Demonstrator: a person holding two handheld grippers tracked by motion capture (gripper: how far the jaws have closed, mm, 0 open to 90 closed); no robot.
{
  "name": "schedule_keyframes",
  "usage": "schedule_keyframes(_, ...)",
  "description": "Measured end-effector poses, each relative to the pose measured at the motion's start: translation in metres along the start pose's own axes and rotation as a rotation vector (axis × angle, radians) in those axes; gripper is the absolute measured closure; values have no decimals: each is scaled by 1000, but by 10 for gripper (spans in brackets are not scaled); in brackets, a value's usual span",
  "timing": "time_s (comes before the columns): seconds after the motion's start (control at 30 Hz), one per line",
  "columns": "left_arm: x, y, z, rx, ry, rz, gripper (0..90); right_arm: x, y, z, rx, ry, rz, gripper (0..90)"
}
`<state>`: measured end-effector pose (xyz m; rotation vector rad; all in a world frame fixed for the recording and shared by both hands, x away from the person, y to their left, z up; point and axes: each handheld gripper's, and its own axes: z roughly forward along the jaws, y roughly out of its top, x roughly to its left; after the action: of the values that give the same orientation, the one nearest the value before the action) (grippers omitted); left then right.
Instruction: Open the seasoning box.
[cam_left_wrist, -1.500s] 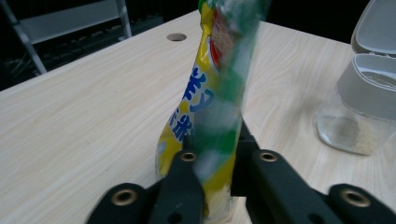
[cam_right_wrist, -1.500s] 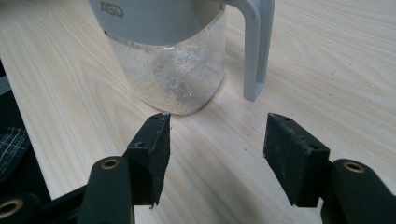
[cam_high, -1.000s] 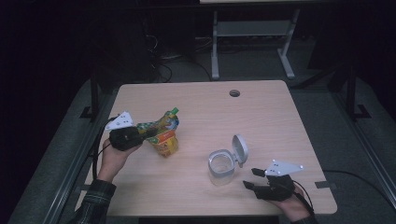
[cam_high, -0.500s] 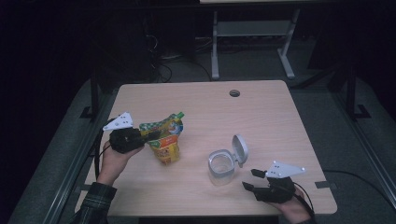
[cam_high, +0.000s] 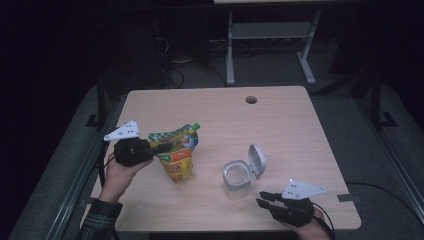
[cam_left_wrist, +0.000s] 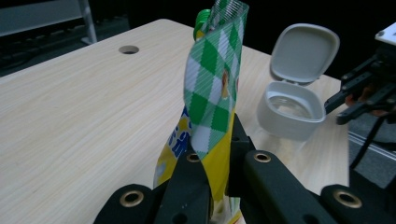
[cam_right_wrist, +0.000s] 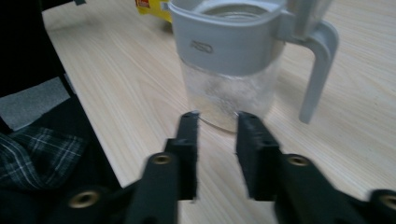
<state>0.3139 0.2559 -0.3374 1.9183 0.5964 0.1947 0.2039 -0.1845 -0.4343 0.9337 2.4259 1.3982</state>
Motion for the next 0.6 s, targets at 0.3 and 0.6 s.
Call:
schedule_keyframes(0.3,-10,7,0,10,-39,5,900,16,17,5,-16,37,-39,900)
schedule_keyframes(0.6,-15,13,-4,-3,-57,12,900,30,36,14,-43,57,-80,900)
